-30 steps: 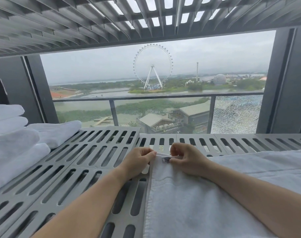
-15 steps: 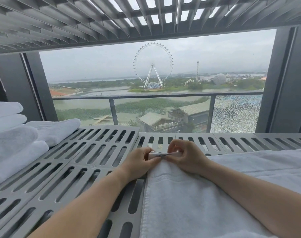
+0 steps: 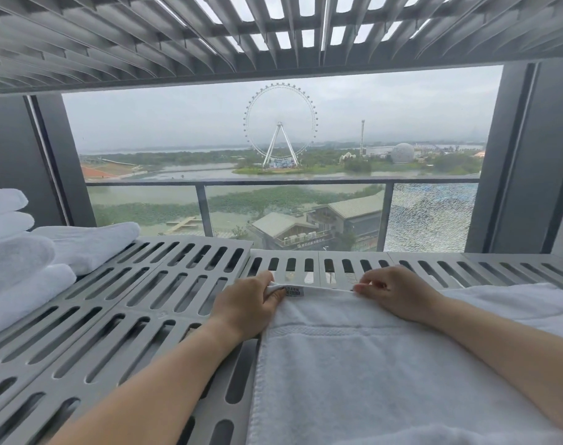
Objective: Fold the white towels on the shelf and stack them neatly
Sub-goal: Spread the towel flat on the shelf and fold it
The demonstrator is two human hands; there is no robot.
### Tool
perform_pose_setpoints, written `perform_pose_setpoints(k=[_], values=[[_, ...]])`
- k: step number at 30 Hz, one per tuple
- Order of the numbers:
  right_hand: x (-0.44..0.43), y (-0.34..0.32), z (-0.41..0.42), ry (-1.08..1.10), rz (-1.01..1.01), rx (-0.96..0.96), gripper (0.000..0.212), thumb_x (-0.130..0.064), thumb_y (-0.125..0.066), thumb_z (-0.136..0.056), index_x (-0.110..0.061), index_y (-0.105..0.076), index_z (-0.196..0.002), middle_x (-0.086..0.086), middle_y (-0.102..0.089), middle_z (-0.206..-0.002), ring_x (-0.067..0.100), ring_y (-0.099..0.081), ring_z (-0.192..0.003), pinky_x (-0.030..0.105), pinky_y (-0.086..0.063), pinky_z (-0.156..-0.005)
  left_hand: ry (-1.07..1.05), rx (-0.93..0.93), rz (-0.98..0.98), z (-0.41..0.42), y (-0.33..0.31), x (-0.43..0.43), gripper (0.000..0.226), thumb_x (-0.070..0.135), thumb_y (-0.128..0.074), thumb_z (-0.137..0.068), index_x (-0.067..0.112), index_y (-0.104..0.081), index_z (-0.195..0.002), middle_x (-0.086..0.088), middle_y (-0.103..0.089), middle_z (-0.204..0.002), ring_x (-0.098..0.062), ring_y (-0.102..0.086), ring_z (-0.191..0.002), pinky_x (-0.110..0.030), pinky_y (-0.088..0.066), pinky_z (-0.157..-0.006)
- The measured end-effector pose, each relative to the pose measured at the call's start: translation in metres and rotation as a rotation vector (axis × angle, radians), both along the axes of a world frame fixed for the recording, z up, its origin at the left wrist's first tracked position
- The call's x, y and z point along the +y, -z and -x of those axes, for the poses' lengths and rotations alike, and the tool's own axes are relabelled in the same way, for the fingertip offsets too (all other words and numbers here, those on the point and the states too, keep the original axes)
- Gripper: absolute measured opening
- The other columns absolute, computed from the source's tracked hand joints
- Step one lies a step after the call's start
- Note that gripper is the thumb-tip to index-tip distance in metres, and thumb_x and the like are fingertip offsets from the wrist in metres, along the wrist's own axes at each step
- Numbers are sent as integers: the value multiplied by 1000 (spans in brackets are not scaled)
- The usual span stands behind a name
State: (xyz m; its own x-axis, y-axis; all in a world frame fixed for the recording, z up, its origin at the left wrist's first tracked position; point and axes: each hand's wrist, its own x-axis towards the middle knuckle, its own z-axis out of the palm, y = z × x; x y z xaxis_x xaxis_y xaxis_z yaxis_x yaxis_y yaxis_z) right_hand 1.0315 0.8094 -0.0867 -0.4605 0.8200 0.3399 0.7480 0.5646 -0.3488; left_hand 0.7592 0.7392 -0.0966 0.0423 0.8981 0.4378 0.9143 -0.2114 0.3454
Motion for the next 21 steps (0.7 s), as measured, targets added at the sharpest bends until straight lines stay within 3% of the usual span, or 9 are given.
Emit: perform_pose_setpoints(k=[3,6,9,12,16,21], values=[[0,2,4,18,-63,-36,26,-44,-56,-87,-21,-68,-85,0,-69,-76,16,-60,-71,30,-46,-66,-38,68,41,-2,1,1,26,46,-45,-90,23,-53,-85,5,-62,-82,-16,-57,-77,-31,-45,-69],[-1,3,5,28,-139,-69,30,-43,-53,-89,-17,-67,-86,3,-70,-81,21,-60,-77,29,-42,-65,-42,233,74,-9,-6,8,24,41,-42,-90,22,-55,-97,4,-57,-103,-14,-51,-96,-34,-43,-84],[0,4,8,28,-140,-93,34,-43,-50,-91,-14,-66,-85,6,-70,-85,25,-61,-82,30,-41,-66,88,404,117,-30,-16,21,27,32,-41,-89,24,-50,-114,4,-51,-121,-16,-46,-112,-39,-38,-95],[0,5,9,53,-177,-99,35,-45,-49,-90,-15,-65,-82,8,-70,-87,27,-61,-85,31,-40,-66,211,400,215,-68,-20,31,34,39,-37,-94,22,-47,-122,0,-50,-125,-18,-46,-117,-40,-39,-97],[1,5,2,60,-169,-68,36,-46,-47,-91,-22,-50,-64,7,-67,-78,26,-58,-75,30,-35,-61,261,316,213,-94,-11,38,33,42,-37,-96,14,-48,-110,-6,-54,-115,-22,-49,-108,-36,-40,-92],[3,-5,-41,-21,22,-124,28,-50,-38,-93,-32,-55,-79,-12,-53,-70,13,-53,-73,30,-39,-65,280,266,64,-87,-6,34,18,35,-36,-97,20,-42,-89,-6,-59,-103,-23,-53,-95,-33,-39,-77]])
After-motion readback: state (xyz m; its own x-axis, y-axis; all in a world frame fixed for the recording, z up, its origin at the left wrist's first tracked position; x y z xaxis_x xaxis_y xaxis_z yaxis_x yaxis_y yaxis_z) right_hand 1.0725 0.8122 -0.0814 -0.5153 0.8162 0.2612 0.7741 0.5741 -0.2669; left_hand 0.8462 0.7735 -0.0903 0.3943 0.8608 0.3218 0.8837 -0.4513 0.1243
